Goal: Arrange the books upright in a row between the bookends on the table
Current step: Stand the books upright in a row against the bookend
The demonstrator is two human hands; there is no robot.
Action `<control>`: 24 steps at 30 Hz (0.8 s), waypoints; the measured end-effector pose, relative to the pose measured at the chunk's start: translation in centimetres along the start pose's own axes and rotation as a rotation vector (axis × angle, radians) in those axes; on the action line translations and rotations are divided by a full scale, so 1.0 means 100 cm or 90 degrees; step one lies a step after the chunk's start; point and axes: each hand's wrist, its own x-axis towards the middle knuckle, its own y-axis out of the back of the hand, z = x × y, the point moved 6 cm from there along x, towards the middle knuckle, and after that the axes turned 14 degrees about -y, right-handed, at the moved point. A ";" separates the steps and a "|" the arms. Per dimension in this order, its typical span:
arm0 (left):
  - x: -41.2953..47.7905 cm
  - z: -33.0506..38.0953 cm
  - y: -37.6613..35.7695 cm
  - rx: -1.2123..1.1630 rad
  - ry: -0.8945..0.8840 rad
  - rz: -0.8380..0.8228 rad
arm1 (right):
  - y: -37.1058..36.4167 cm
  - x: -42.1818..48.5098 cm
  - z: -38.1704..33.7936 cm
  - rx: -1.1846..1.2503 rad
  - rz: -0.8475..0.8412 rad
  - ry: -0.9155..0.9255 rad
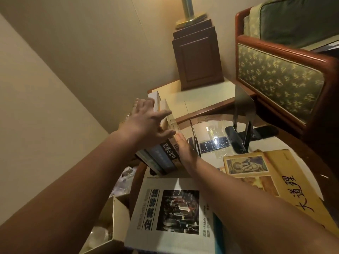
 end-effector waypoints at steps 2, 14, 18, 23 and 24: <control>0.001 0.002 0.002 0.001 -0.042 0.018 | -0.004 0.000 0.000 -0.003 -0.022 0.013; 0.006 0.011 -0.002 -0.043 -0.024 -0.021 | -0.010 0.002 0.007 0.039 -0.096 0.019; 0.009 0.011 -0.014 -0.004 -0.009 0.006 | -0.008 0.005 0.009 -0.002 -0.068 0.018; 0.006 0.014 -0.013 -0.007 0.001 0.032 | -0.005 -0.002 0.004 -0.010 -0.052 0.015; 0.007 0.014 -0.012 -0.011 0.007 0.034 | -0.005 -0.003 0.003 -0.028 -0.044 0.014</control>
